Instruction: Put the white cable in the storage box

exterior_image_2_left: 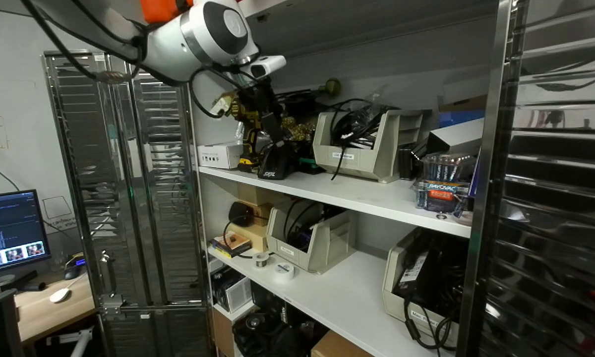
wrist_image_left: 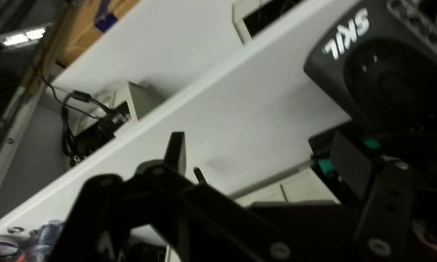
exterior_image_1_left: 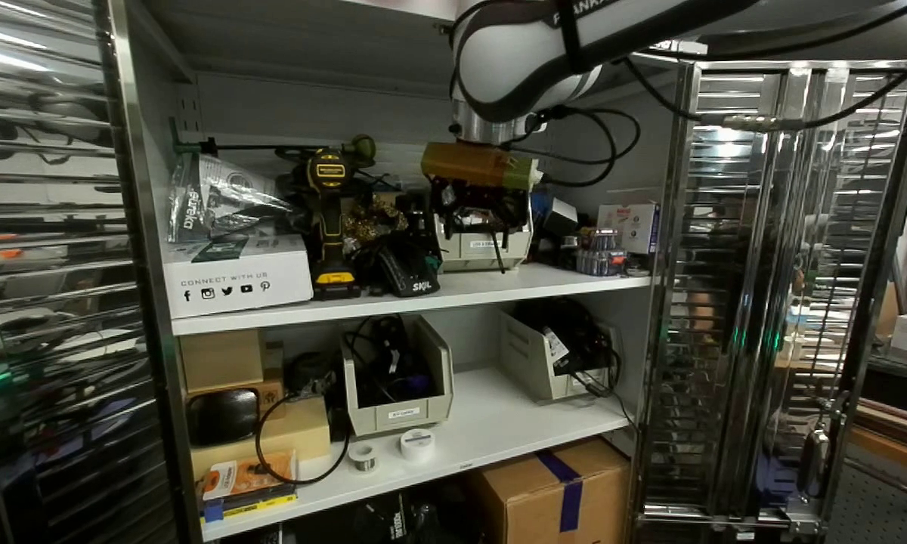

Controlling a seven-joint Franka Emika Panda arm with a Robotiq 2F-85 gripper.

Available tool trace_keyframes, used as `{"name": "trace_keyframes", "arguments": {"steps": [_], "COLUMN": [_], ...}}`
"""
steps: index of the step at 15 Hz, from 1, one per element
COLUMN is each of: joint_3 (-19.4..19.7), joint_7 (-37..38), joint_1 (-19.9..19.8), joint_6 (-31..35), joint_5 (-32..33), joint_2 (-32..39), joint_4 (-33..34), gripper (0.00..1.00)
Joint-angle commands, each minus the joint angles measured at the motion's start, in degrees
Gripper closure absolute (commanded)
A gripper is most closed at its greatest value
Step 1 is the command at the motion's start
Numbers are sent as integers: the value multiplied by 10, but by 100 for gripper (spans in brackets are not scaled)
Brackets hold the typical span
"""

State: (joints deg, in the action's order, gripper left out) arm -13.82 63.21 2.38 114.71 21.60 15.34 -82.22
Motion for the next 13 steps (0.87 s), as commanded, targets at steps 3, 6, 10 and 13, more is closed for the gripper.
{"name": "trace_keyframes", "arguments": {"steps": [3,6,10,13], "joint_3": [28,44,42,43], "joint_7": [-195,-309,-323,-322], "joint_1": [0,10,9,10], "joint_6": [-21,-67,-110,-108], "joint_5": [-213,-299,-300,-299], "joint_2": [-183,-267,-270,-267], "joint_4": [-203,-276,-265,-267], "gripper": [0,0,0,0]}}
